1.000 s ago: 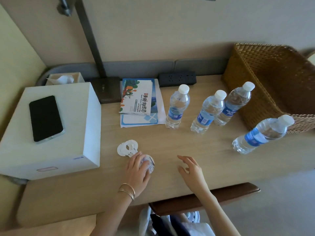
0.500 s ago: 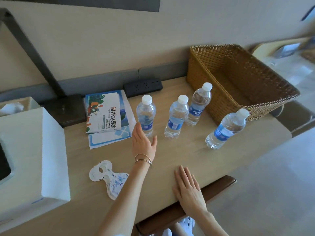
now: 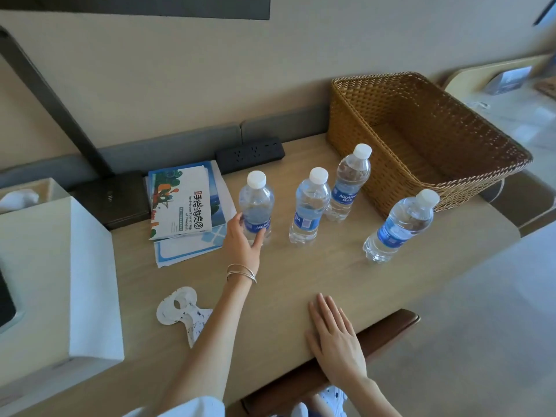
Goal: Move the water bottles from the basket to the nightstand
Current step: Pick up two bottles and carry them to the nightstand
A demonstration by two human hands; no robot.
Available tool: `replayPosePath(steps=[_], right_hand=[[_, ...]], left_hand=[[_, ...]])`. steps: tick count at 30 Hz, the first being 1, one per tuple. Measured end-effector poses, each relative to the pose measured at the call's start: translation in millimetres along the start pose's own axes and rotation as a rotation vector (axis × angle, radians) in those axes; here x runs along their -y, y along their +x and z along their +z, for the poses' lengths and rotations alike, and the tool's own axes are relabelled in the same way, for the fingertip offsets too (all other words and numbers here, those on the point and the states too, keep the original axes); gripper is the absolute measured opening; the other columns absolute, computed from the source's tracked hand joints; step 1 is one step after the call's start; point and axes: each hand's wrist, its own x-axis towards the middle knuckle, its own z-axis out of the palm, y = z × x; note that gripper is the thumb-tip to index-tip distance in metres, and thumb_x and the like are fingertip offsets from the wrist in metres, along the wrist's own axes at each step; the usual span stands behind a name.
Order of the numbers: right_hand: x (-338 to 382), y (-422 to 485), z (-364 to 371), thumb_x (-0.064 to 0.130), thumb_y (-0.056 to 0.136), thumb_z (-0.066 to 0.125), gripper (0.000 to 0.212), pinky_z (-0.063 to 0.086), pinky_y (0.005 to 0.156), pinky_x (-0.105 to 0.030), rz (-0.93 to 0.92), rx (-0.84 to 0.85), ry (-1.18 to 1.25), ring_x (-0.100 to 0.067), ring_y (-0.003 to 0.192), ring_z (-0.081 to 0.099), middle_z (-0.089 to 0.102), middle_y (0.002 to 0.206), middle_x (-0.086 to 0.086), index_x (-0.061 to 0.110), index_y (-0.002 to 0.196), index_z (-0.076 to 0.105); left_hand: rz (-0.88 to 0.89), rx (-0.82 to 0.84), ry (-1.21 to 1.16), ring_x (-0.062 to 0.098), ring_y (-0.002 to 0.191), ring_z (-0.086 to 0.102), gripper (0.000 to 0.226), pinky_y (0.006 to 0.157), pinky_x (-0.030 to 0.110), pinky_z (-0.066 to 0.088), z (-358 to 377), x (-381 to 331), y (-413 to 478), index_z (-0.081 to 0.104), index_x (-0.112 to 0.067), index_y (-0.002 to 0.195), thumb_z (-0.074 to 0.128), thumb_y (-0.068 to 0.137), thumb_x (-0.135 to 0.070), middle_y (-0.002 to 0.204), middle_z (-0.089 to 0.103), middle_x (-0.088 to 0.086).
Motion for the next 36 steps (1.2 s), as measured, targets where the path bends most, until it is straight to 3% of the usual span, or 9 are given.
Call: replayPosePath(steps=[4,7,14,20,23,25,30,33,36], right_hand=[[-1,0,3,0.047,0.099,0.012,0.06,0.017,0.111,-0.033,-0.006,-0.007,0.016,-0.02,0.138,0.025,0.039,0.147,-0.006,0.016,0.14,0.042],[0,1,1,0.047,0.098,0.012,0.061,0.017,0.111,-0.033,-0.009,-0.01,0.023,-0.02,0.137,0.026,0.04,0.146,-0.007,0.016,0.139,0.044],[0,1,-2,0.044,0.098,0.014,0.058,0.021,0.11,-0.032,0.001,-0.033,0.063,-0.02,0.135,0.032,0.043,0.144,-0.004,0.017,0.135,0.049],[-1,0,-1,0.033,0.087,0.04,0.05,0.021,0.109,-0.031,-0.018,-0.076,0.095,-0.019,0.134,0.032,0.046,0.142,-0.005,0.017,0.132,0.053],[-3,0,1,0.031,0.085,0.041,0.051,0.022,0.109,-0.031,-0.03,-0.084,0.1,-0.02,0.134,0.032,0.046,0.142,-0.004,0.017,0.132,0.052],[-4,0,3,0.031,0.083,0.041,0.052,0.025,0.108,-0.033,-0.03,-0.094,0.1,-0.02,0.134,0.032,0.046,0.142,-0.005,0.017,0.132,0.053],[-2,0,1,0.027,0.081,0.039,0.052,0.027,0.105,-0.035,-0.043,-0.124,0.103,-0.021,0.133,0.033,0.048,0.14,-0.007,0.013,0.128,0.056],[-3,0,-1,0.027,0.08,0.038,0.053,0.025,0.106,-0.033,-0.04,-0.127,0.111,-0.021,0.133,0.032,0.049,0.139,-0.007,0.013,0.127,0.057],[-5,-1,-1,0.028,0.079,0.039,0.053,0.019,0.109,-0.029,-0.038,-0.118,0.116,-0.021,0.133,0.032,0.048,0.14,-0.006,0.014,0.127,0.058]], left_hand=[[0.105,-0.063,0.066,0.022,0.1,0.058,0.041,0.084,0.037,0.05,-21,6,-50,0.05,-0.004,0.119,0.065,0.085,-0.022,0.112,0.059,0.009],[0.117,-0.062,0.054,0.018,0.103,0.053,0.061,0.088,0.026,0.044,-19,-2,-71,0.045,-0.001,0.123,0.064,0.08,-0.039,0.116,0.054,0.011],[-0.127,-0.097,-0.148,0.028,0.112,0.055,0.082,0.092,0.038,0.049,17,-31,-48,0.041,0.002,0.129,0.082,0.068,-0.033,0.124,0.054,0.015],[-0.116,0.172,-0.213,0.011,0.095,0.06,0.072,0.072,0.006,0.044,-14,-22,-56,0.042,-0.014,0.115,0.087,0.06,-0.023,0.103,0.055,-0.013],[-0.106,0.323,-0.293,-0.005,0.101,0.057,0.074,0.081,0.008,0.044,-42,-15,-82,0.041,-0.026,0.116,0.086,0.057,-0.029,0.111,0.056,-0.014],[-0.083,0.37,-0.264,0.004,0.106,0.059,0.08,0.086,0.015,0.047,-57,-9,-101,0.046,-0.017,0.125,0.083,0.061,-0.048,0.114,0.06,-0.006],[-0.123,0.269,-0.114,0.0,0.096,0.057,0.06,0.081,0.014,0.047,-59,-20,-117,0.043,-0.034,0.112,0.074,0.064,-0.052,0.109,0.054,-0.003],[-0.205,0.17,-0.024,0.005,0.082,0.053,0.053,0.067,0.01,0.043,-46,-21,-109,0.05,-0.019,0.1,0.075,0.062,-0.047,0.099,0.048,0.002],[-0.278,0.138,0.089,0.018,0.089,0.049,0.054,0.073,0.023,0.041,-33,-9,-104,0.056,-0.01,0.092,0.073,0.06,-0.05,0.092,0.051,0.003]])
